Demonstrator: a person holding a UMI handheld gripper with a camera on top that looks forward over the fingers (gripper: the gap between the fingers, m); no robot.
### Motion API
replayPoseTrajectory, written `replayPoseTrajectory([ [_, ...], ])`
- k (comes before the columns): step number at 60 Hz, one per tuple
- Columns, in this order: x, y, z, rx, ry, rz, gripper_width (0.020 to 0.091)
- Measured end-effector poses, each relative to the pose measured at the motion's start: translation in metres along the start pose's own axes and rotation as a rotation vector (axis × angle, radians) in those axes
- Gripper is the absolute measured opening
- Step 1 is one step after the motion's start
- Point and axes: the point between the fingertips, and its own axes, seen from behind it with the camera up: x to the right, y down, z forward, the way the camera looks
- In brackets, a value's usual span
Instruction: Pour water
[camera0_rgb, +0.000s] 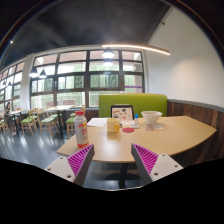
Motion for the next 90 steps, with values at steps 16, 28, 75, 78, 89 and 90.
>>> replayPoseTrajectory([
  [16,-0.046,0.008,0.009,0.048,-0.087,-0.031,0.0815],
  [28,-0.101,-0.006,0.066,0.171,-0.096,-0.043,0.0814],
  [75,-0.152,-0.024,0.255,0.124,-0.032,-0.080,0.0348],
  [78,-0.150,-0.024,0.257,0.108,-0.042,-0.066,0.0348],
  [89,-0.170,-0.033,0.282,0.024,-0.141,0.171,0.0348],
  [90,-0.165,-0.034,0.288,0.022,-0.158,0.212,0.0348],
])
